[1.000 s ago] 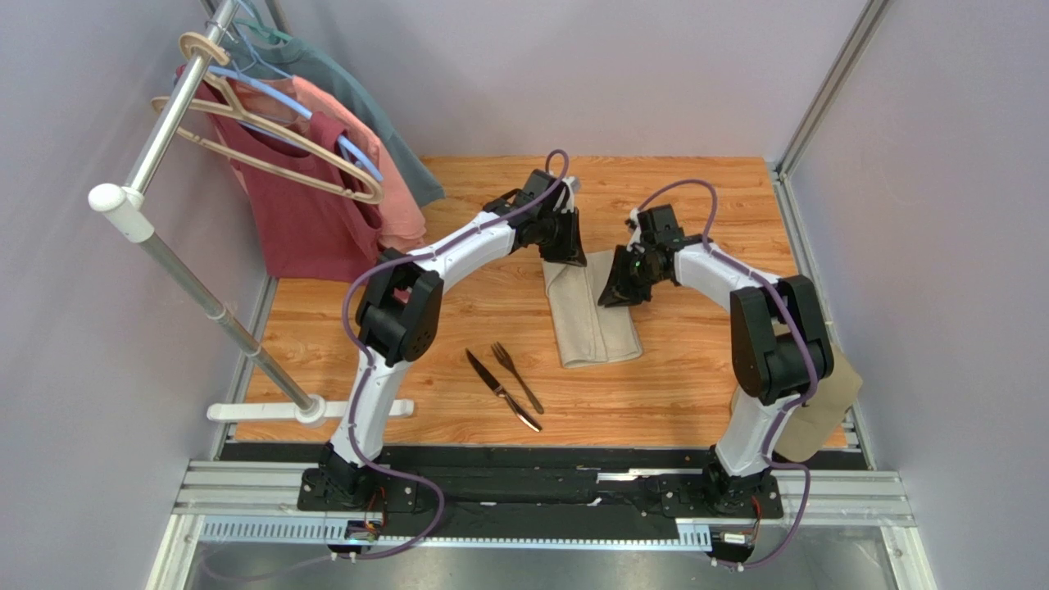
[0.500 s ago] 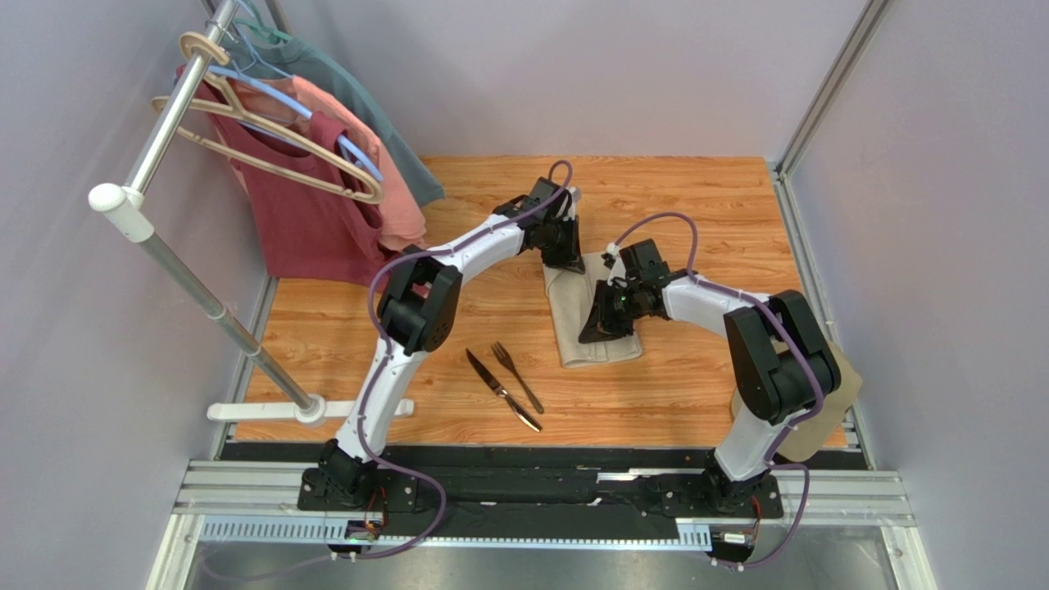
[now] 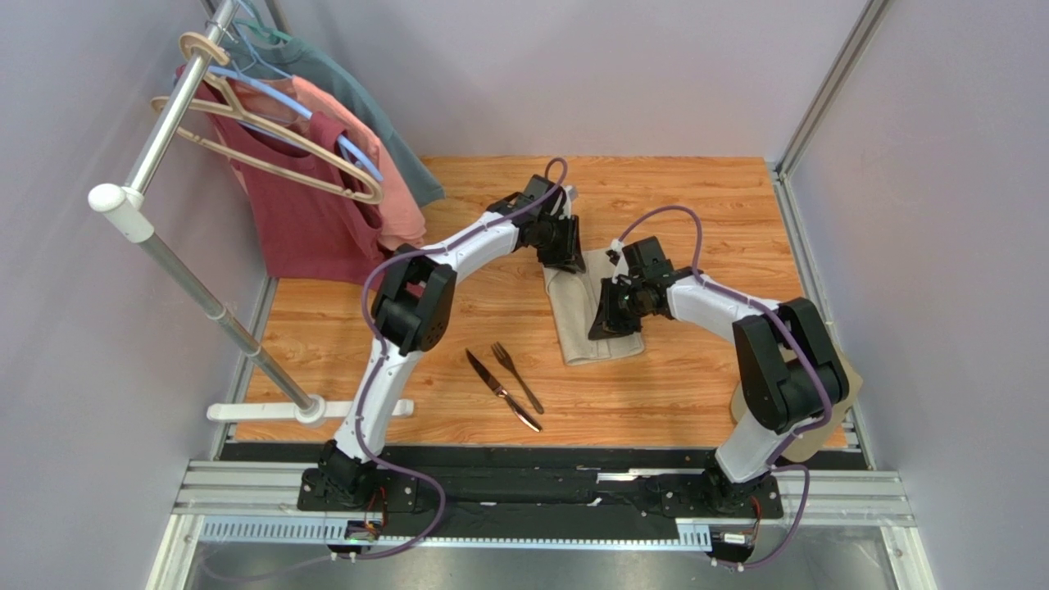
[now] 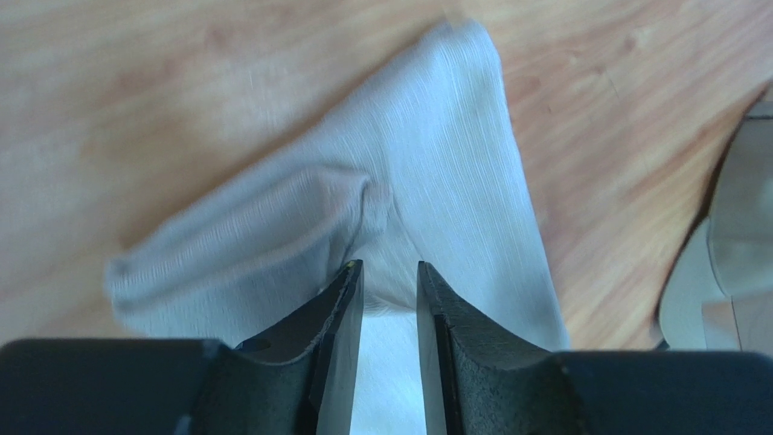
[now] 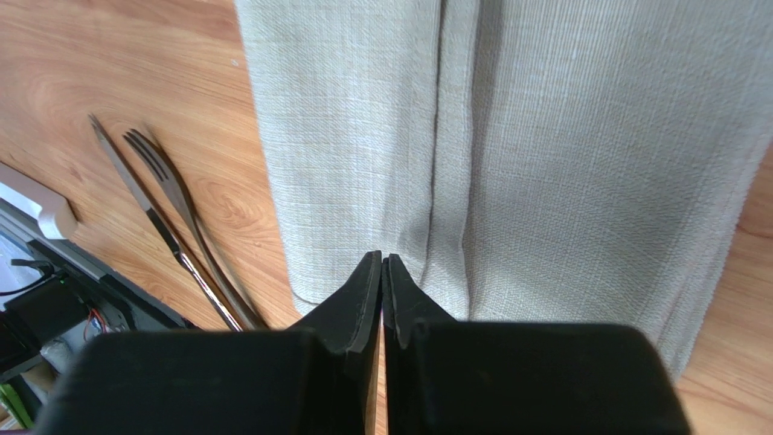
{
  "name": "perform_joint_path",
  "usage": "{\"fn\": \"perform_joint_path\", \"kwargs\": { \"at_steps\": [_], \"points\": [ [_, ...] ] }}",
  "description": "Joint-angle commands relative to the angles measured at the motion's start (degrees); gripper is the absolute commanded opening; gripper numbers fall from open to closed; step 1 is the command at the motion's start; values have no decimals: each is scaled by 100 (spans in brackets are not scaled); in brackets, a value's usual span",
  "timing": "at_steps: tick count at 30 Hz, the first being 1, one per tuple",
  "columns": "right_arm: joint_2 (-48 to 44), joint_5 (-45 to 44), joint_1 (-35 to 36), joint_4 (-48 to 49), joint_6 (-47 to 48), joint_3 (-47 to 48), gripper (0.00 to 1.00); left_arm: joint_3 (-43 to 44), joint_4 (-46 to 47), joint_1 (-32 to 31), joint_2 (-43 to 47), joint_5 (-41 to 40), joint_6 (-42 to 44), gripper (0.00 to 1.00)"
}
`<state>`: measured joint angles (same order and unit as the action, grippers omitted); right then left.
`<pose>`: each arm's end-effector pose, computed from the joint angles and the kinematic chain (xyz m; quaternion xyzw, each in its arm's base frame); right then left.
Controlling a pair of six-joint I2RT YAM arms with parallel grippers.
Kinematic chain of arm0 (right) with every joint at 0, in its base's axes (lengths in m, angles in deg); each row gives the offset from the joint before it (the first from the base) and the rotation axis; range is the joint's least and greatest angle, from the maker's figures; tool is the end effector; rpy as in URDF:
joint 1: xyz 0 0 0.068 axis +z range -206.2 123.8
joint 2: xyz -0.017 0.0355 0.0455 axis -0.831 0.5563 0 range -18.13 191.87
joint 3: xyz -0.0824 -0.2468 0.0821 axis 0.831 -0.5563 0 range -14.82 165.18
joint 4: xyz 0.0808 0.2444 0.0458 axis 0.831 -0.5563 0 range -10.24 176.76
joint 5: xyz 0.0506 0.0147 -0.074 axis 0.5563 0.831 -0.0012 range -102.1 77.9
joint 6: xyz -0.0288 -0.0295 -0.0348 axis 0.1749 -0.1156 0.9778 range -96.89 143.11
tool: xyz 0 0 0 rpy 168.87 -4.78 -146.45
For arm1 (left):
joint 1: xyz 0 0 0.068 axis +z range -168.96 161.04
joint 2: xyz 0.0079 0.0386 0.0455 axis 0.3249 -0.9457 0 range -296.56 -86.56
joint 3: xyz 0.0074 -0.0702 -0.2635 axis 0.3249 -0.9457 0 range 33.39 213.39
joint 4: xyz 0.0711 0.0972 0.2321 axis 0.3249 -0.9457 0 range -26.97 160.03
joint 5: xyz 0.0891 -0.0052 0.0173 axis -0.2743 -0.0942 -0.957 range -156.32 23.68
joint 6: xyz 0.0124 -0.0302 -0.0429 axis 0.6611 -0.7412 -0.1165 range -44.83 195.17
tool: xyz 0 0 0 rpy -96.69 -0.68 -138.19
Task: Fold the napkin into a case and place the utensils inside
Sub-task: Smooth out the 2/3-rectangle-folded napkin at the center of the board.
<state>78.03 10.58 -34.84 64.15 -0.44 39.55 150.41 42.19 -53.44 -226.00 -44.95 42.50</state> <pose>0.2903 0.1283 0.1612 -0.0253 0.9568 0.2602 0.1275 0.4366 -0.3154 0.1648 0.0776 0.9231 -0.3300 0.1818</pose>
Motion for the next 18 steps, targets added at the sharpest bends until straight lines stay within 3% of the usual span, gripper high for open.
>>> {"fn": "perform_joint_path", "kwargs": {
  "at_steps": [1, 6, 7, 12, 18],
  "points": [
    [-361, -185, -62, -129, 61, 416, 8, -667, -12, -33, 1532, 131, 15, 37],
    [-230, 35, -194, -165, -106, 653, 13, -2382, 900, -67, 2543, 561, -564, 14],
    [-177, 70, -212, -156, -97, 689, 13, -2881, 1077, -102, 2623, 588, -618, 12],
    [51, 123, -256, -94, -97, 716, 15, -3666, 1498, -208, 2720, 684, -618, 11],
    [324, 167, -282, 64, -97, 715, 15, -3940, 2027, -454, 2413, 878, -794, 12]
  ]
}}
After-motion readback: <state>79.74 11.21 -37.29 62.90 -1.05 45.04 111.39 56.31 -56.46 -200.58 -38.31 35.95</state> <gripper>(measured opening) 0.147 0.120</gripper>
